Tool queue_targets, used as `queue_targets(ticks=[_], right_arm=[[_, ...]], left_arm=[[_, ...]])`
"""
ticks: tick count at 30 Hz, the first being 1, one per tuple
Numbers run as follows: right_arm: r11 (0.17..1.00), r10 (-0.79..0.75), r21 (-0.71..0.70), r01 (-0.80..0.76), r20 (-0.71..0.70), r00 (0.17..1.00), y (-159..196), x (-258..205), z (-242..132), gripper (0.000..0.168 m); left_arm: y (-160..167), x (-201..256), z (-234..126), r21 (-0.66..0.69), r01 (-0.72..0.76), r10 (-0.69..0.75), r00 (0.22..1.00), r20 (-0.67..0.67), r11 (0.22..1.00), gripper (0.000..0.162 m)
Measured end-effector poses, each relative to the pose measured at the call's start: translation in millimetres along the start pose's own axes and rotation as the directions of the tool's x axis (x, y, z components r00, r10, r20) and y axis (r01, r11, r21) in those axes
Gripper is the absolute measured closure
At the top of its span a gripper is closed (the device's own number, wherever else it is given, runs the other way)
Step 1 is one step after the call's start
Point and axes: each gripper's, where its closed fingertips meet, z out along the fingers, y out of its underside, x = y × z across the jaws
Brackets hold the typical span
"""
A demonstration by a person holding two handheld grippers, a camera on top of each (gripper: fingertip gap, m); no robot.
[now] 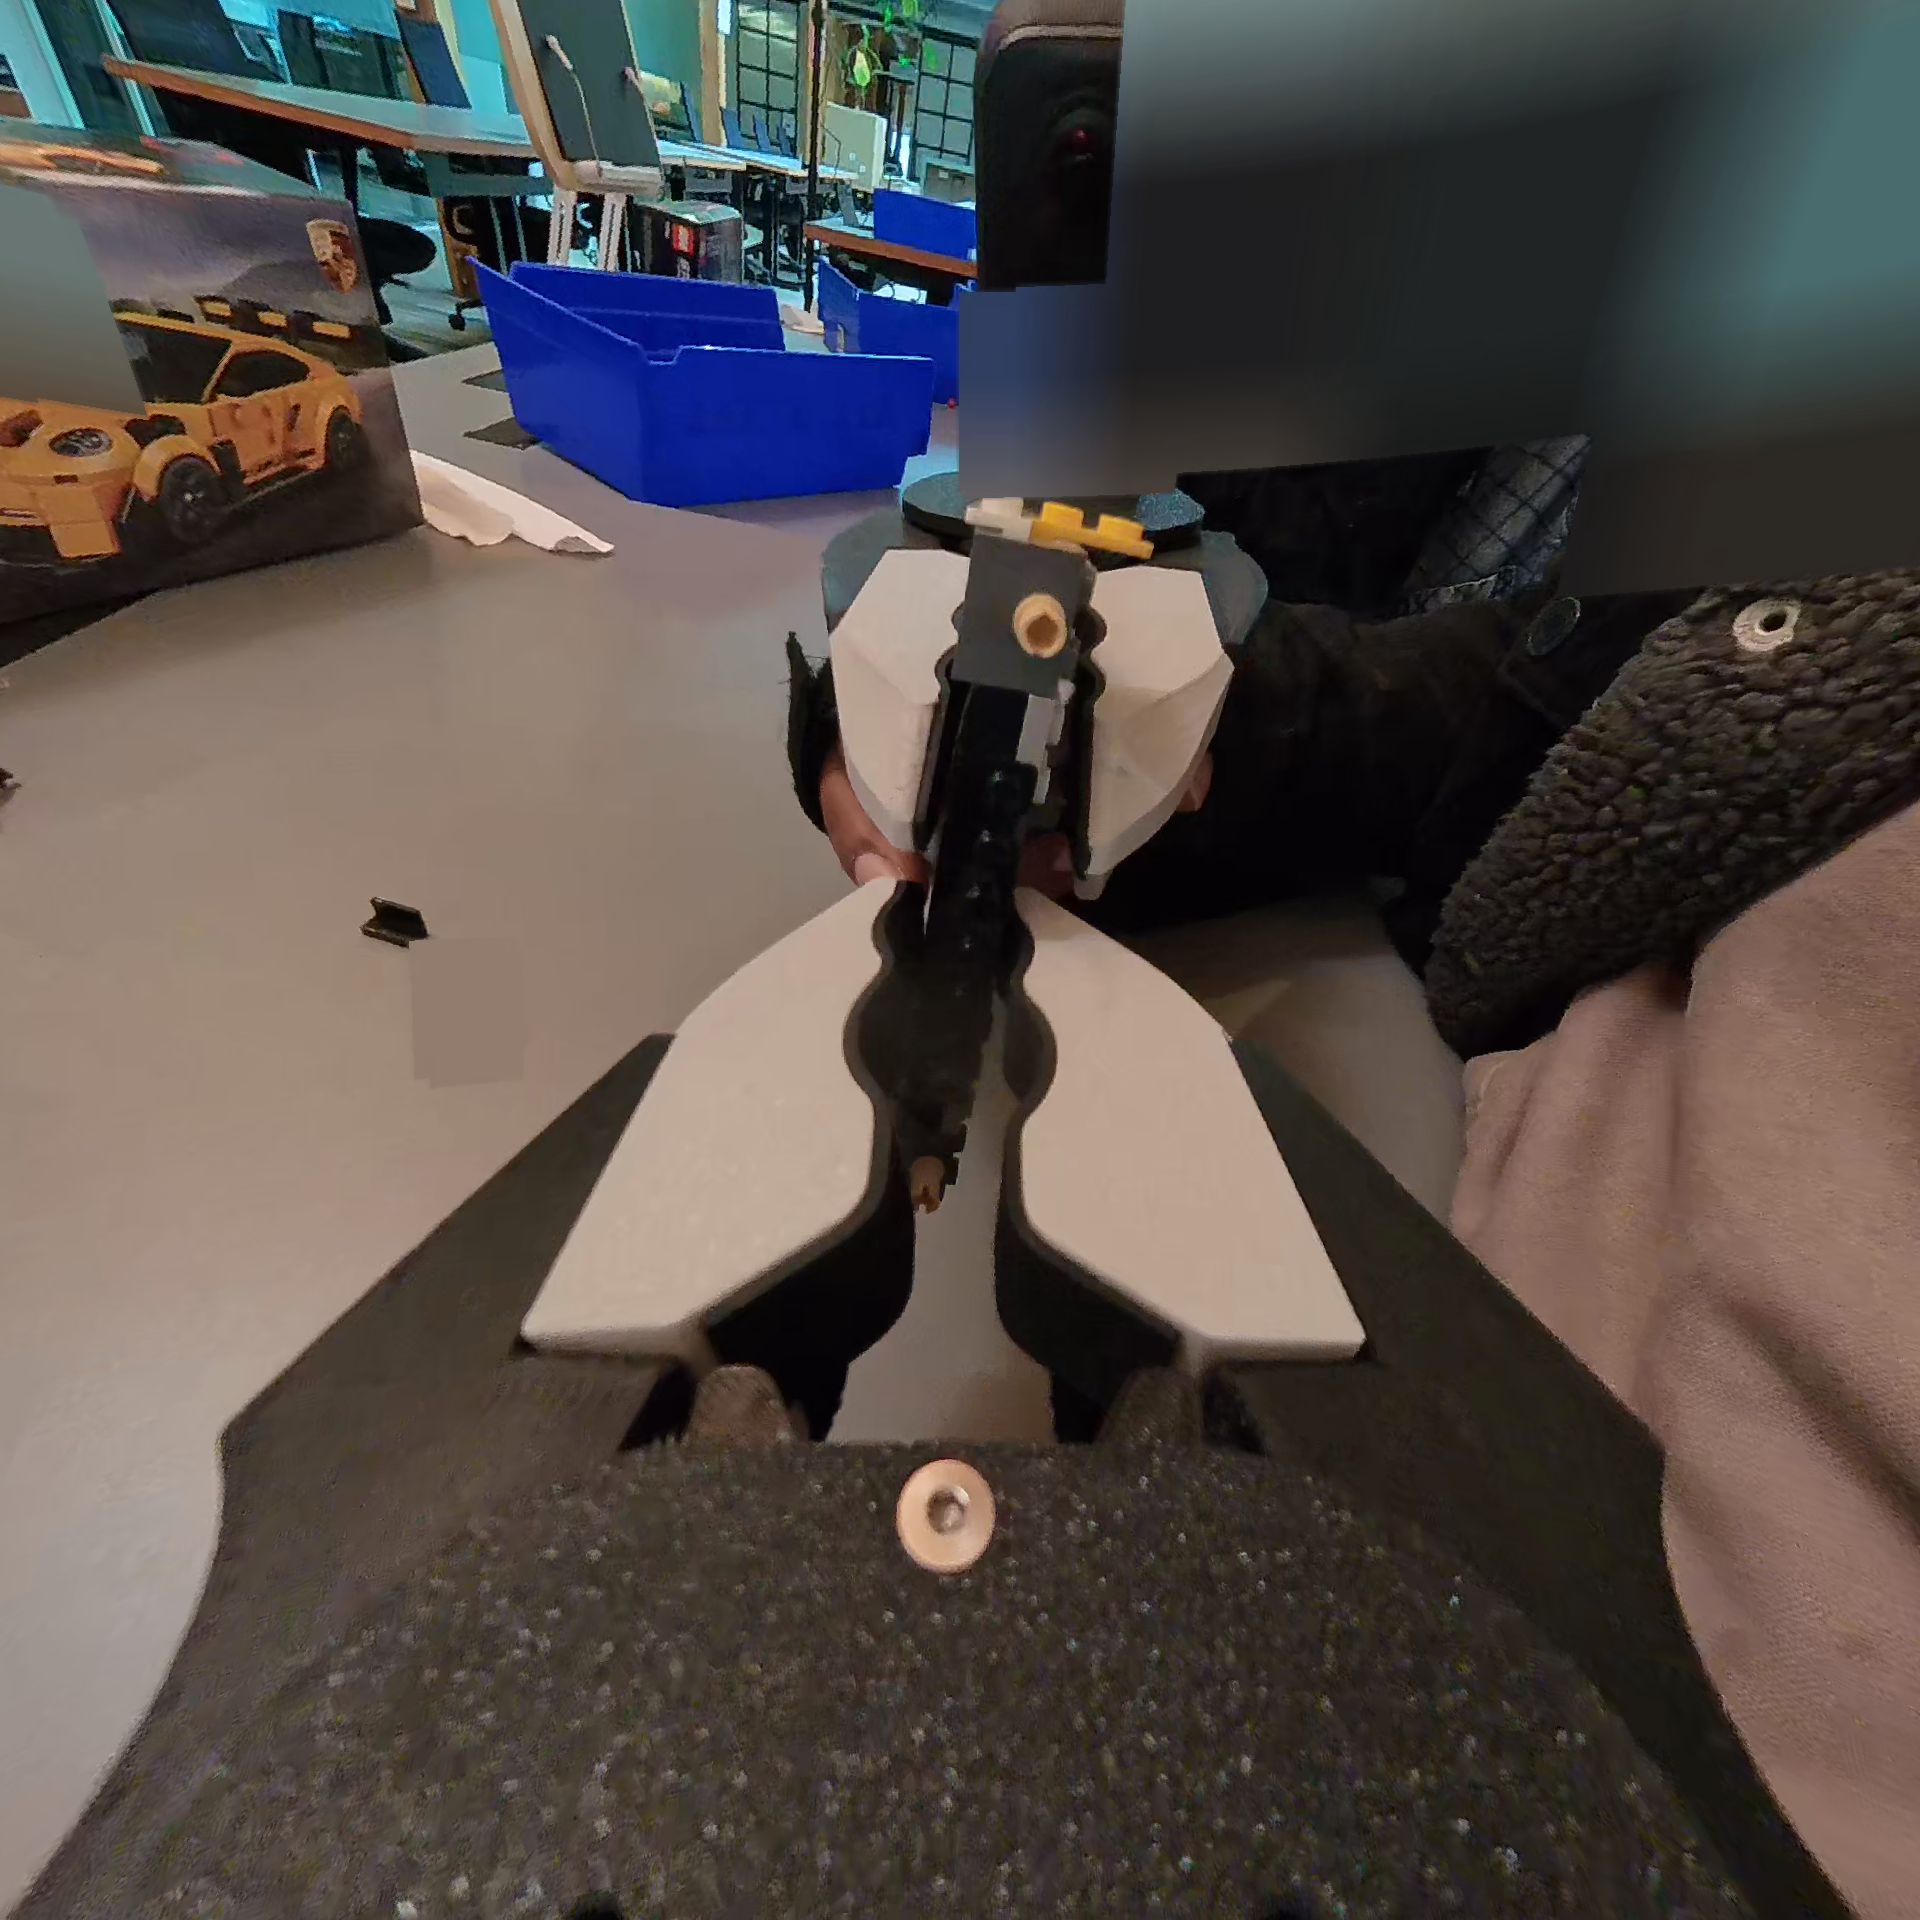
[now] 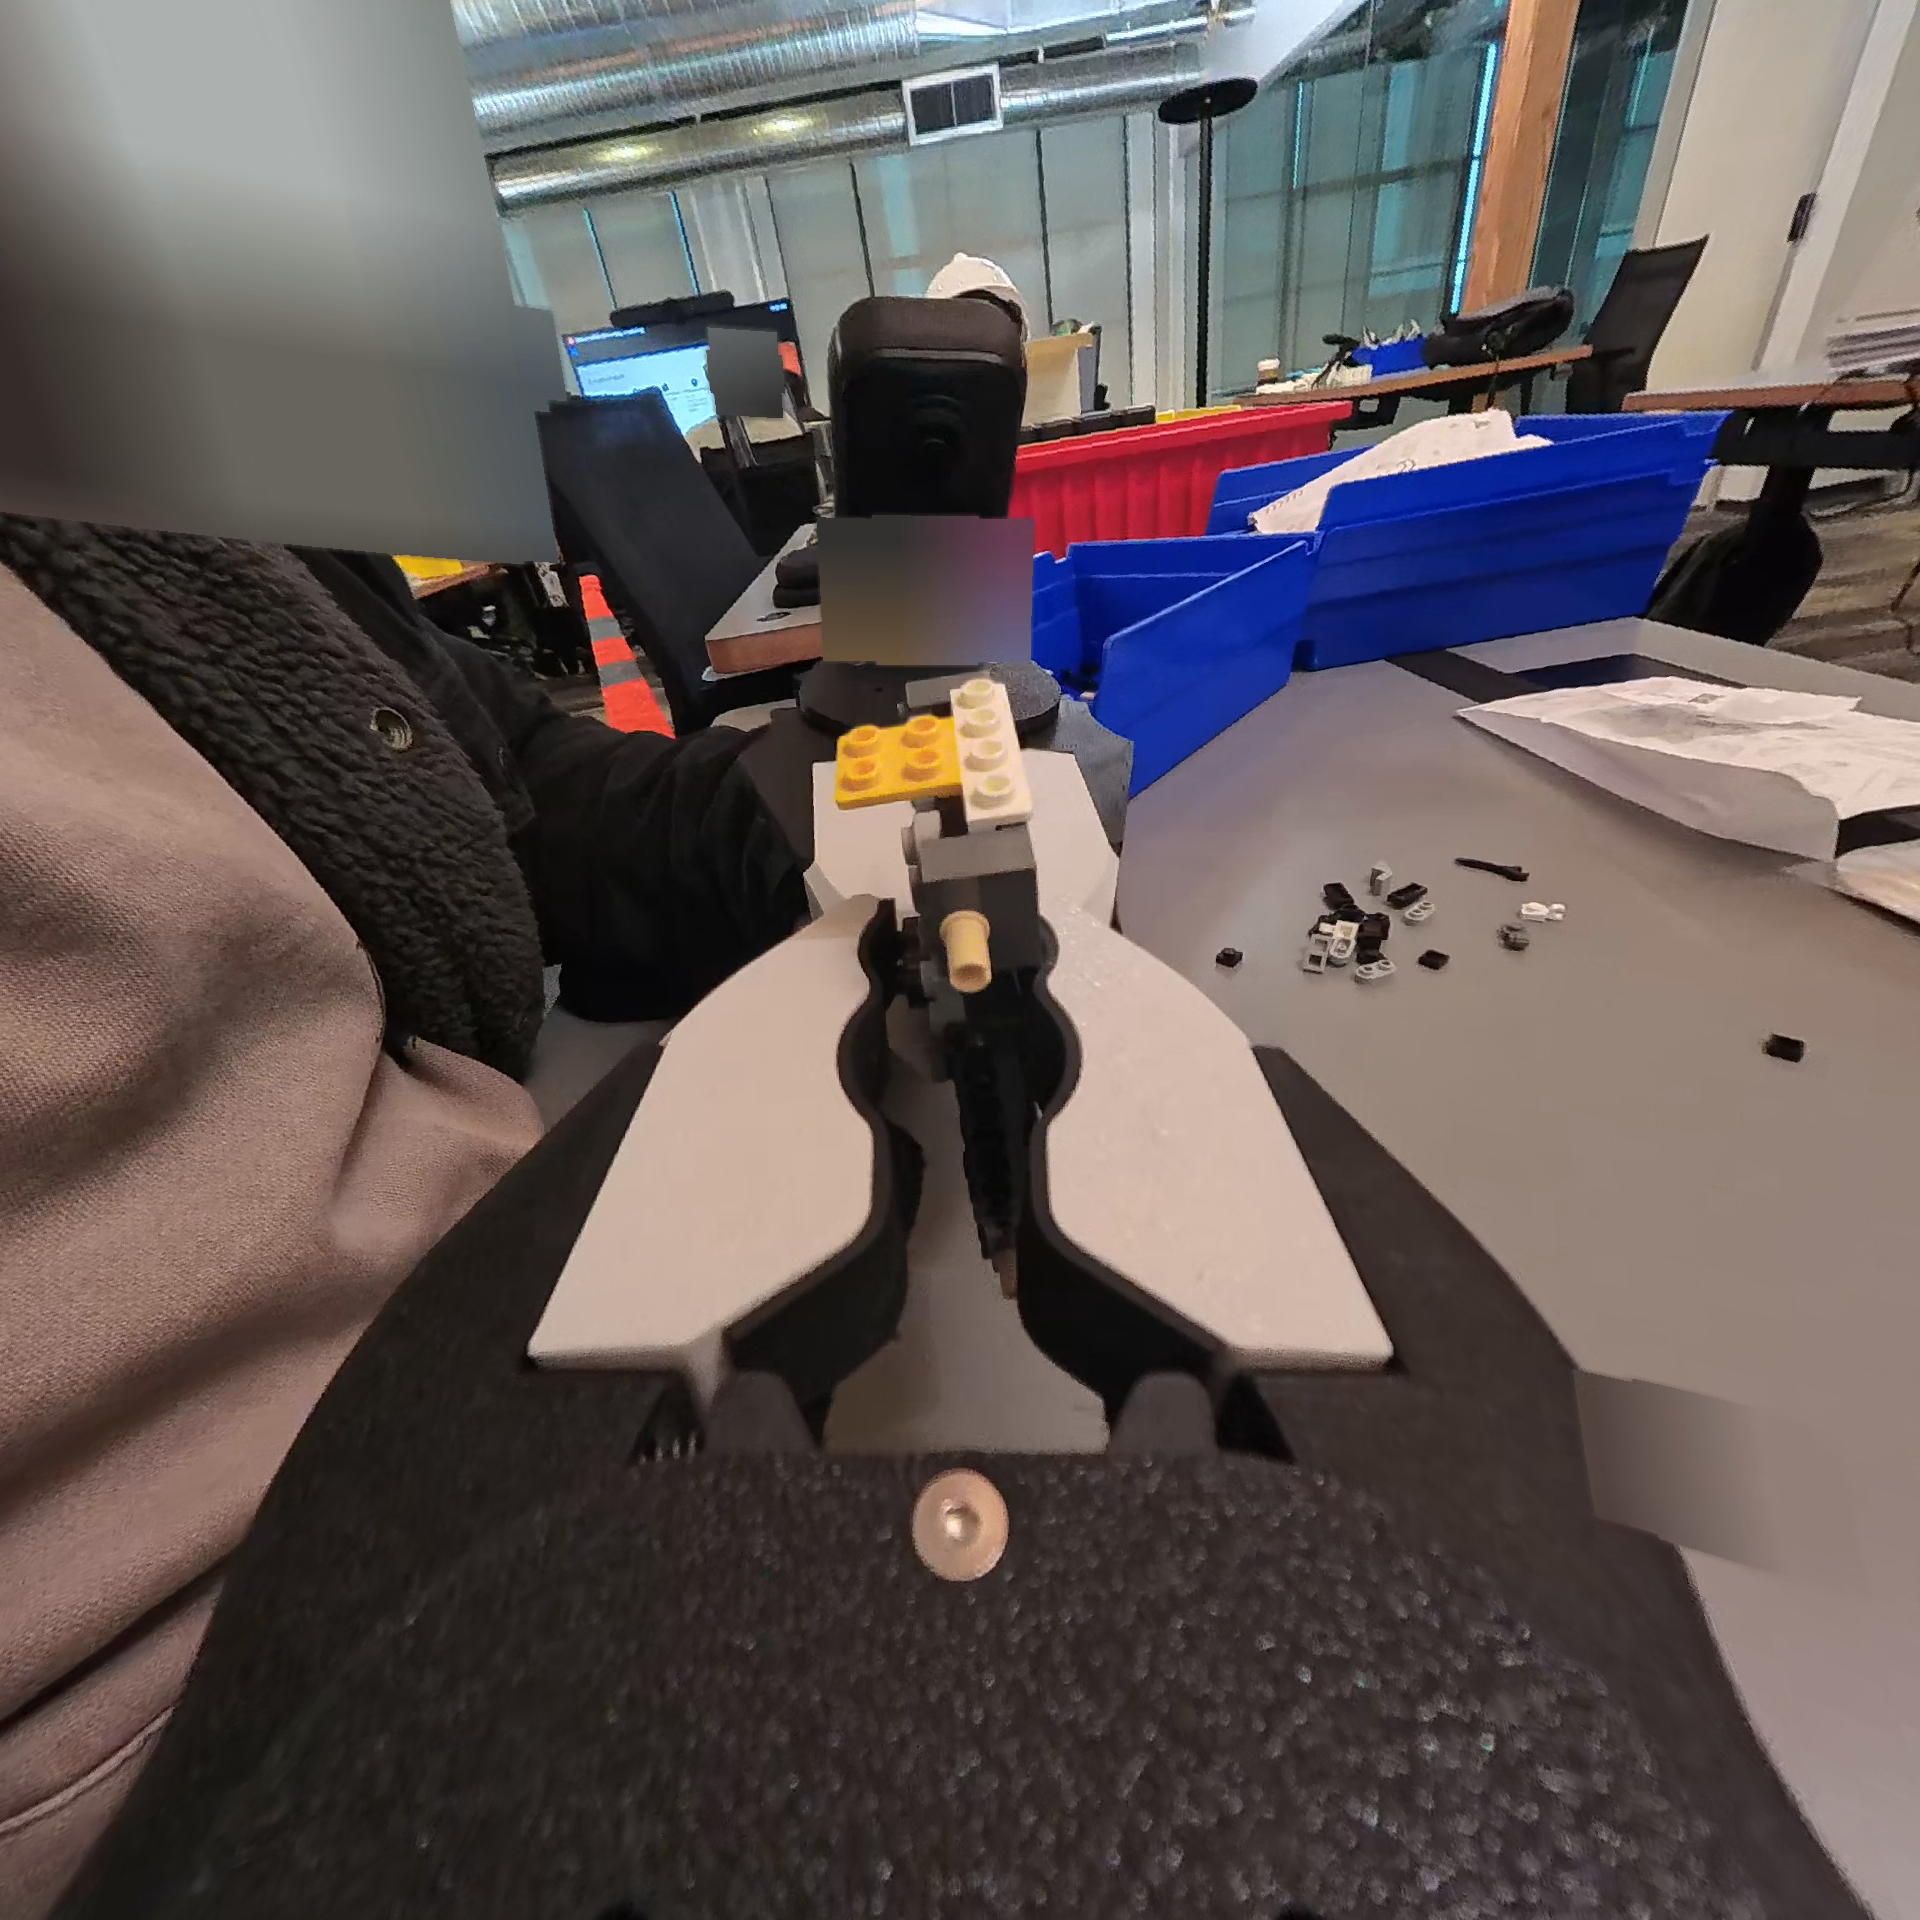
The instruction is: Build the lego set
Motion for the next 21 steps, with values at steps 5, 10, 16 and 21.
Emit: queue_targets(ticks=[5,10,16,21], right_arm=[[1.000,0.002,-0.005,-0.002,0.001,1.000,3.2,-0.5,0.6,0.147],[1.000,0.018,-0.003,-0.018,-0.008,1.000,3.8,2.0,0.1,0.146],[1.000,0.007,-0.013,-0.007,-0.022,1.000,4.3,2.9,1.4,0.148],[1.000,-0.006,-0.001,0.006,-0.051,0.999,3.3,5.7,2.0,0.147]], left_arm=[[3.0,0.0,0.2,0.000,0.009,-0.009,1.000,-0.011,1.000,0.149],[3.5,-2.8,0.3,-0.009,0.001,-0.001,1.000,0.010,1.000,0.149],[4.5,-2.5,0.1,-0.018,0.032,-0.032,0.999,0.000,0.999,0.148],[3.7,-4.4,-0.1,-0.019,0.022,-0.021,0.999,0.024,1.000,0.146]])
